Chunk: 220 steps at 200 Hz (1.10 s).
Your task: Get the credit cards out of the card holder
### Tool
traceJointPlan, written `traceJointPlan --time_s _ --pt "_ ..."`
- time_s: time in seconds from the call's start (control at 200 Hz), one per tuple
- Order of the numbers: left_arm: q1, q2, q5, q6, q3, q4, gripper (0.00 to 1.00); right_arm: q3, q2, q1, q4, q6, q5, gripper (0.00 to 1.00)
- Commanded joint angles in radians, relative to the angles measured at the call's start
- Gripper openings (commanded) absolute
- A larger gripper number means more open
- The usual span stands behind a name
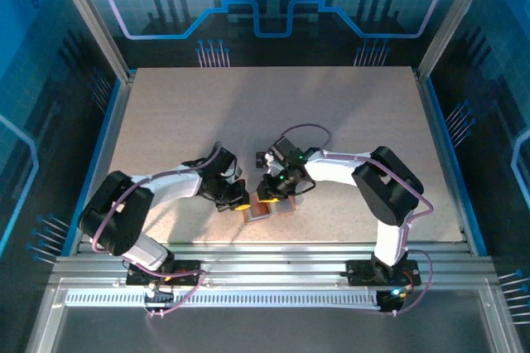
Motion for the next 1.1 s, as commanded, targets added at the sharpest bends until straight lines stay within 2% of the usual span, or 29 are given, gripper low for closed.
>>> traceJointPlan --time_s 0.0,0.405,0.66,1.096 --pt "-0.007 0.014 -0.009 0.016 0.003 -0.028 0.02 -0.008 -0.016 -0.011 -0.042 -0.011 0.037 0.26" --pt "-0.009 -0.070 0.023 -0.036 0.055 -0.021 0.01 -0.045 -0.118 -0.027 -0.040 0.002 0.023 0.26" --pt "-0.018 -0.031 0.029 -0.038 0.066 -0.005 0.01 -0.094 -0.133 -0.045 -0.112 -0.028 0.108 0.26" --pt "-0.019 -0.018 0.028 -0.024 0.068 -0.009 0.01 -0.226 -0.154 -0.002 0.024 0.078 0.047 0.24"
